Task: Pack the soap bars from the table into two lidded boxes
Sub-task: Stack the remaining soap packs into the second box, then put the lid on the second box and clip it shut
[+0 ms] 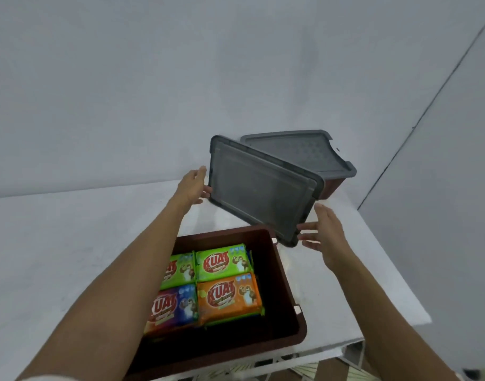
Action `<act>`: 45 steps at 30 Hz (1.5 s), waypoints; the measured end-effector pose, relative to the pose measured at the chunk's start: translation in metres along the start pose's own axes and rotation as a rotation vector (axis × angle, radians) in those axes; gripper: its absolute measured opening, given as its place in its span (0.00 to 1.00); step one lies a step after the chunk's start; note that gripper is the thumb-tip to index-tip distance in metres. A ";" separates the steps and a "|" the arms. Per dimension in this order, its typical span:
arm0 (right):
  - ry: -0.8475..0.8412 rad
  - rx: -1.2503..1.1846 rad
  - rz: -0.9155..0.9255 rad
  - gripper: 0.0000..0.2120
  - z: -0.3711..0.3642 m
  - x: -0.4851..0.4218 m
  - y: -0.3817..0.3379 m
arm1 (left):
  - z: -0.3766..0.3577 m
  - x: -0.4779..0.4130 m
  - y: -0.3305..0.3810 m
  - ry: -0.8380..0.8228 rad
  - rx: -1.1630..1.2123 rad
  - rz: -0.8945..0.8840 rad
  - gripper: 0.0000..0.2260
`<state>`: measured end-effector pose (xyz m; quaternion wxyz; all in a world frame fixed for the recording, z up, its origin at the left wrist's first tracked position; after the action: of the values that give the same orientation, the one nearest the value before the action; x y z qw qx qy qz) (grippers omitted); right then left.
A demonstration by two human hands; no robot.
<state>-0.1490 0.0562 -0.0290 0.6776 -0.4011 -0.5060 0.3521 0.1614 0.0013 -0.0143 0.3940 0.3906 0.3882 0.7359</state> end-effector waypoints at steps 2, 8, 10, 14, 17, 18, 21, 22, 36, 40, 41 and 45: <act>-0.064 -0.019 -0.118 0.23 -0.005 -0.008 0.006 | -0.009 -0.008 0.000 -0.043 0.029 0.093 0.27; -0.114 -0.033 -0.158 0.22 0.000 -0.015 0.005 | -0.009 -0.020 0.000 -0.088 0.141 0.168 0.33; -0.119 -0.027 -0.143 0.22 0.005 -0.013 0.001 | 0.000 -0.017 -0.006 -0.110 0.209 0.185 0.34; -0.200 0.000 -0.057 0.23 0.007 0.001 -0.016 | 0.024 -0.004 -0.010 -0.080 0.314 0.128 0.32; -0.255 -0.048 0.036 0.21 0.006 0.016 -0.036 | 0.050 0.019 -0.005 -0.022 0.406 0.065 0.29; -0.273 -0.073 0.057 0.21 0.005 0.022 -0.043 | 0.061 0.030 -0.004 -0.020 0.441 0.042 0.28; -0.337 -0.147 0.111 0.21 0.001 0.039 -0.057 | 0.095 0.069 -0.009 -0.042 0.500 -0.014 0.22; -0.360 -0.148 0.126 0.19 -0.001 0.045 -0.060 | 0.104 0.084 -0.014 -0.046 0.503 -0.017 0.20; -0.194 0.723 0.785 0.16 -0.031 0.094 -0.003 | 0.128 0.215 -0.102 0.412 -0.355 -0.219 0.14; -0.078 0.794 0.812 0.16 -0.028 0.101 0.017 | 0.122 0.222 -0.121 0.459 -0.545 -0.347 0.16; -0.049 0.808 0.818 0.16 -0.027 0.103 0.022 | 0.122 0.223 -0.126 0.457 -0.548 -0.344 0.16; -0.011 0.784 0.740 0.17 -0.020 0.113 0.036 | 0.120 0.228 -0.138 0.421 -0.399 -0.269 0.15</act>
<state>-0.1055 0.1681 -0.0195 0.6044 -0.2677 -0.1650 0.7320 0.2178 0.2880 -0.0275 0.4676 0.0898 0.3575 0.8034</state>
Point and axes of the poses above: each hand's wrist, its own x-axis away from the middle knuckle, its own z-axis out of the back of the hand, y = z × x, the point moved 5 cm from there along -x, towards the middle knuckle, and after that the axes turned 5 degrees about y, right-handed, at the moved point
